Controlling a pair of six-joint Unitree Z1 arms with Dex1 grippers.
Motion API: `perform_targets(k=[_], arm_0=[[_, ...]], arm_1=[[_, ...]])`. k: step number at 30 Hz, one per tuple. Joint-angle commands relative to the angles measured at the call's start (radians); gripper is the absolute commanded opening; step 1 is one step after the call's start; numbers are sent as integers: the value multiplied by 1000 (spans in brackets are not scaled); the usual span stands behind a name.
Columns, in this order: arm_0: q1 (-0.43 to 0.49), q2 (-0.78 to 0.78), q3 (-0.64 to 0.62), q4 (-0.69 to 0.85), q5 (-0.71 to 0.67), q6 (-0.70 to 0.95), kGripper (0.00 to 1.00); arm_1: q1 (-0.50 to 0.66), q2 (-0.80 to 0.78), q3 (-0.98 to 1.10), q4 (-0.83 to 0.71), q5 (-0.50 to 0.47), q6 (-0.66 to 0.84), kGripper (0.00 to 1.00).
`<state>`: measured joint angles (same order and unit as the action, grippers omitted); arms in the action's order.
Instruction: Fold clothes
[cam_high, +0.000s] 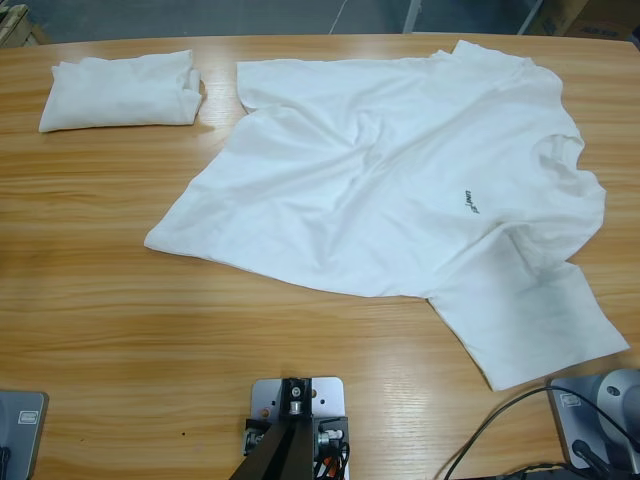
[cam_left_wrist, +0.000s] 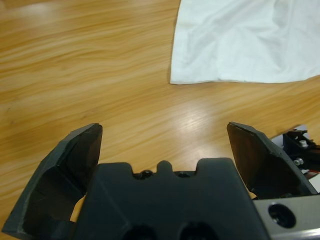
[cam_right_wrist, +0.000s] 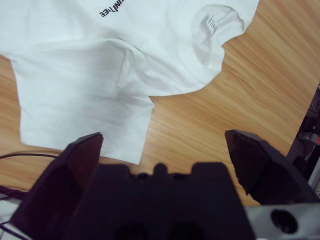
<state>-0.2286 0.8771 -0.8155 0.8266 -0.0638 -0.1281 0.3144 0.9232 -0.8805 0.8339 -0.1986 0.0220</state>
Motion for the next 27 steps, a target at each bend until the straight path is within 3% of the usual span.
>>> perform_targets(k=[1, 6, 8, 11, 13, 16, 19, 22, 25, 27], arm_0=[[-12, 38, 4, 15, -17, -8, 968], [-18, 60, -10, 20, -37, -23, 968], [-67, 101, -67, 85, -44, -24, 968], [-186, 294, -189, 182, -45, -22, 968], [-205, 364, -233, 188, -64, -22, 968], [-206, 462, -265, 183, -124, 11, 968], [-216, 622, -352, 181, -133, 41, 968], [-202, 794, -417, 176, -118, 34, 968], [-179, 865, -417, 152, -121, -13, 973], [-176, 903, -402, 128, -121, -28, 973]], arm_1=[[-9, 9, 8, 17, -27, 11, 1000], [-9, 12, -46, 70, -27, 39, 1000], [-9, 16, -82, 116, -2, 98, 1000], [-9, 0, -76, 149, 120, 276, 1000], [-9, -20, -30, 160, 185, 435, 1000], [-9, -9, 48, 186, 196, 648, 1000], [-9, 74, 114, 127, 168, 780, 1000], [-9, 198, 200, -55, 163, 966, 988], [-9, 316, 253, -200, 163, 1097, 928], [-9, 390, 260, -216, 162, 1143, 931]])
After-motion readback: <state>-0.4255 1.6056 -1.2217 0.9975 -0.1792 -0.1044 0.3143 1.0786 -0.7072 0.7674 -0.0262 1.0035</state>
